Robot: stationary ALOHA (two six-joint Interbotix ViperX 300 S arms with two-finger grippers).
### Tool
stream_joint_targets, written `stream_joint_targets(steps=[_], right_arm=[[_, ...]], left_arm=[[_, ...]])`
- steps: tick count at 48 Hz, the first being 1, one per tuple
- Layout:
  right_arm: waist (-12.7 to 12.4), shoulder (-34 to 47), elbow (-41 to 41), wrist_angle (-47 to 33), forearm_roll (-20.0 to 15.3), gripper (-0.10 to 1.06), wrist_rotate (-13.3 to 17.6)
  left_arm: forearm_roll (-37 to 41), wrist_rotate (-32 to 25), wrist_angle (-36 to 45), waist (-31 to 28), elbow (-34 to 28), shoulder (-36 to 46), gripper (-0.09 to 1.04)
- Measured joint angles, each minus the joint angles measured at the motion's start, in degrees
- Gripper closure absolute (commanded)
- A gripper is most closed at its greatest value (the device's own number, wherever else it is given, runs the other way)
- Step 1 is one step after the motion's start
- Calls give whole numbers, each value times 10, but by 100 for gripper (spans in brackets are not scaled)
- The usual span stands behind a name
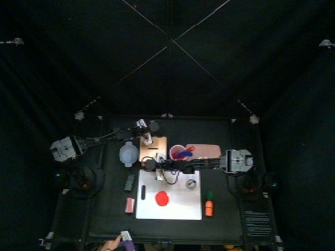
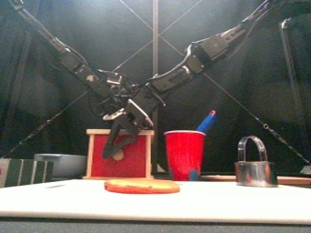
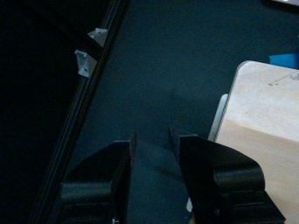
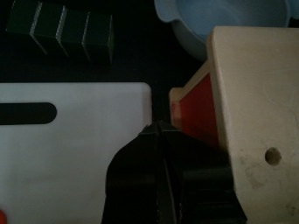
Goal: Get the cutter from the drawer then cut the dough then place the extra dough in the bowl
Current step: Cut the dough
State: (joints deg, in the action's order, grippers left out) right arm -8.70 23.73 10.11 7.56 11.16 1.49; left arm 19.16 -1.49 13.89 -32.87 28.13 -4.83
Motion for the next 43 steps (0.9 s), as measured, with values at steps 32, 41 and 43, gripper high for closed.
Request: stream_joint_targets(steps=[32, 41, 43], right_arm=[[82, -146, 58, 129, -76, 81, -5], [77, -241, 132, 199, -117, 79, -8], [77, -265, 147, 214, -124, 78, -9]], left_arm=[[-17, 6, -71, -21, 0, 55, 18], [-67, 6, -121, -21, 16, 88, 18], [-77, 6, -137, -19, 25, 94, 18]])
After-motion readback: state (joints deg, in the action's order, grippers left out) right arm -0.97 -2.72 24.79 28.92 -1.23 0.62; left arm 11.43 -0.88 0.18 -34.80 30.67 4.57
